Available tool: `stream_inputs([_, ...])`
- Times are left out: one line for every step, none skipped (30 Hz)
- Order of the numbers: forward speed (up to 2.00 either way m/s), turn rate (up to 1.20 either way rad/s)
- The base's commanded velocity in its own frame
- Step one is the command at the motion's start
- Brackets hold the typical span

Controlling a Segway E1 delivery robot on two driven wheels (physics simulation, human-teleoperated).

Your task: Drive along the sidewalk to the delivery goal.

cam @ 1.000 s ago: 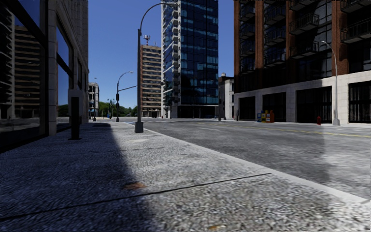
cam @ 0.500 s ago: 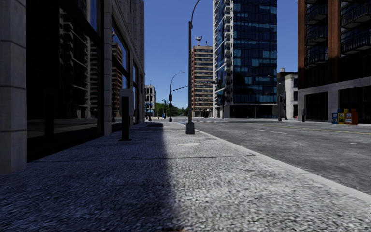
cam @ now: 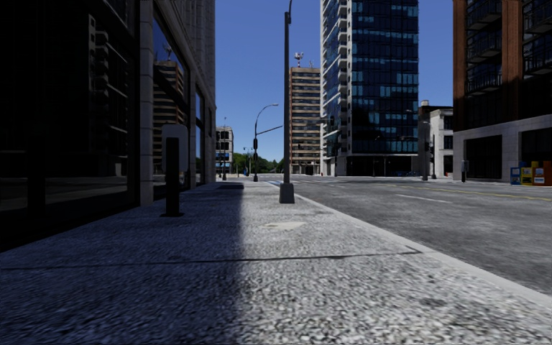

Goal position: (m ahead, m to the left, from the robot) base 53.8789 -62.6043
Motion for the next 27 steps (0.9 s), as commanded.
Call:
stream_inputs([2.0, 0.0])
stream_inputs([2.0, 0.0])
stream_inputs([2.0, 0.0])
stream_inputs([2.0, 0.0])
stream_inputs([2.0, 0.03])
stream_inputs([2.0, 0.16])
stream_inputs([2.0, 0.26])
stream_inputs([2.0, 0.26])
stream_inputs([2.0, 0.29])
stream_inputs([2.0, 0.3])
stream_inputs([2.0, 0.3])
stream_inputs([2.0, 0.31])
stream_inputs([2.0, 0.31])
stream_inputs([2.0, 0.31])
stream_inputs([2.0, 0.31])
stream_inputs([2.0, 0.31])
stream_inputs([2.0, 0.31])
stream_inputs([2.0, 0.31])
stream_inputs([2.0, 0.31])
stream_inputs([2.0, 0.31])
stream_inputs([2.0, 0.31])
stream_inputs([2.0, 0.31])
stream_inputs([2.0, 0.31])
stream_inputs([2.0, 0.31])
stream_inputs([2.0, 0.31])
stream_inputs([2.0, 0.24])
stream_inputs([2.0, 0.24])
